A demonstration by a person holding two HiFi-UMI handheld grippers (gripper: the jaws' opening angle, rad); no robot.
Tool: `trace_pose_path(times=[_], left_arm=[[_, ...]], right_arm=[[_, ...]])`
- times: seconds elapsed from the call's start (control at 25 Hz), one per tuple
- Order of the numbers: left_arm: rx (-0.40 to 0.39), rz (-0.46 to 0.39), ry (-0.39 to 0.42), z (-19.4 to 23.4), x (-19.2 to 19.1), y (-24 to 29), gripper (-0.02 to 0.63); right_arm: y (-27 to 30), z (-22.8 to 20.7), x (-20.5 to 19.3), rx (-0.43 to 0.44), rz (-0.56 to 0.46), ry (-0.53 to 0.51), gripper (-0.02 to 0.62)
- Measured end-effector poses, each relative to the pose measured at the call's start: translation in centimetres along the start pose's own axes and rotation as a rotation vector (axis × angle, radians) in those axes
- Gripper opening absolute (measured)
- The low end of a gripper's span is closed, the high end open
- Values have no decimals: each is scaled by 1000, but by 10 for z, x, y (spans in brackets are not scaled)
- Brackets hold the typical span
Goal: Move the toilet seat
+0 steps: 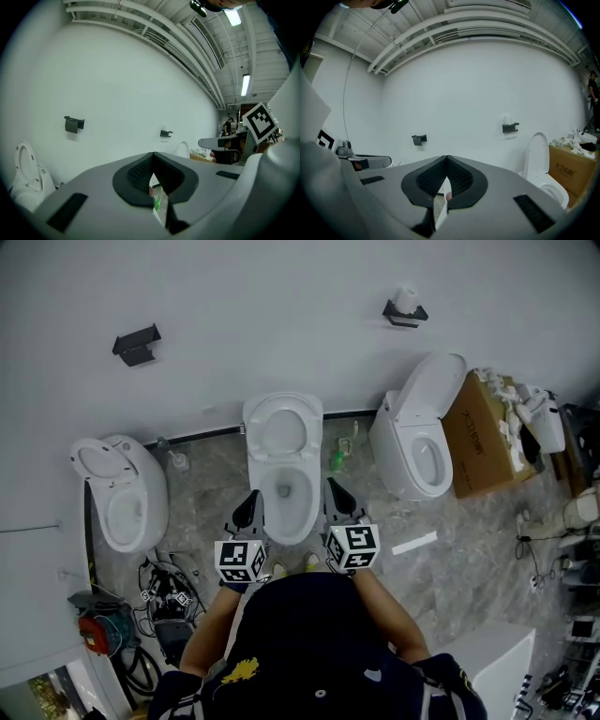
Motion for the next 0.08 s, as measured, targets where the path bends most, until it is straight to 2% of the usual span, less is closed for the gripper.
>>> trace_pose_path(times=[0.08], left_arm=[[1, 4, -6, 3, -2, -3, 18]], right_arm=[[0, 3, -1, 3, 2, 0, 26]])
Point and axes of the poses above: the fingertips, and each gripper's own axes: y forward along the fingers, z to its left, x out of its top, the point moved 9 cm from there along -y, backward along the fingers, and after that the axes turned 1 degree about z, right-handed, at the moved point
